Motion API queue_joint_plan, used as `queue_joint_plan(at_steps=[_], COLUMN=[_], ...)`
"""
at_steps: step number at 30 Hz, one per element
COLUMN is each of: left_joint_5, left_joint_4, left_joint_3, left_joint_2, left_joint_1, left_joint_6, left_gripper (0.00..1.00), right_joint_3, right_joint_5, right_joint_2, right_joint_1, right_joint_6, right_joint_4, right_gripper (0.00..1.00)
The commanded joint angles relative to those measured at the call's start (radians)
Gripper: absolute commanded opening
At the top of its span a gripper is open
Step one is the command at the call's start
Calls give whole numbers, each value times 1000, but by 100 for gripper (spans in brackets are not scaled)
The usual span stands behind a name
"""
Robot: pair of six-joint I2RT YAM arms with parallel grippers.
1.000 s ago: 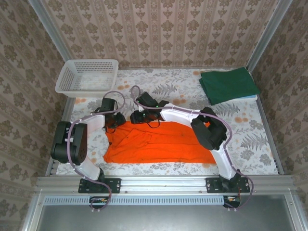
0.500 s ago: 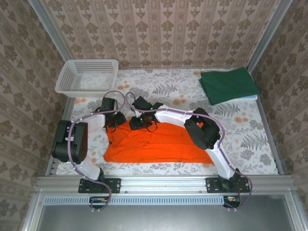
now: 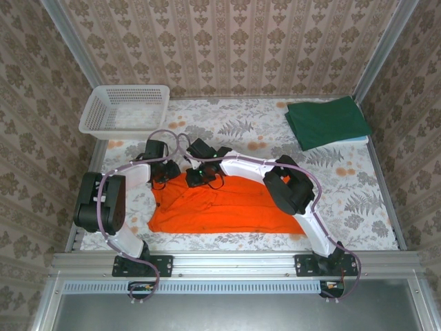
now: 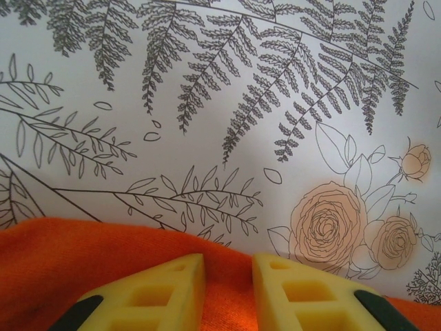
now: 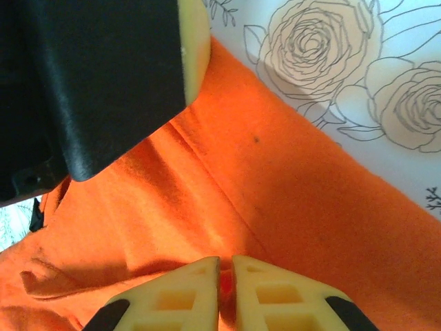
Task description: Fold and stack the t-shirts
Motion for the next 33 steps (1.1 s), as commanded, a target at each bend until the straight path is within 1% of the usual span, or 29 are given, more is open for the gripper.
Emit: queue_joint_plan(at_steps=[1, 4, 6, 10, 13, 16, 22, 26, 33], left_joint_5=[-23, -23, -23, -23, -21, -22, -26, -30, -34], left_joint_4=[-39, -40, -40, -40, -39, -40, -43, -43, -41], left_joint_3=[9, 8, 9, 8, 10, 10, 11, 12, 11], left_joint_2=[30, 30, 30, 30, 30, 30, 29, 28, 26], left_joint_1=[7, 7, 7, 7, 6, 7, 7, 7, 6], left_joint_6=[7, 6, 6, 8, 8, 8, 10, 11, 11], left_gripper=[26, 26, 27, 27, 27, 27, 27, 27, 27], right_joint_3=[12, 9, 4, 1, 3, 2, -18, -51, -163], right_joint_5=[-20, -20, -10, 13, 18, 20, 20, -10, -58], right_joint_2=[-2, -2, -6, -8, -8, -8, -31, -68, -155], right_joint_1=[7, 9, 8, 9, 8, 8, 8, 8, 31], right_joint_6=[-25, -28, -30, -35, -40, -43, -53, -59, -92], right_joint_4=[-37, -41, -41, -45, -48, -50, -38, -13, 50], right_gripper=[15, 18, 26, 34, 34, 28, 11, 1, 0])
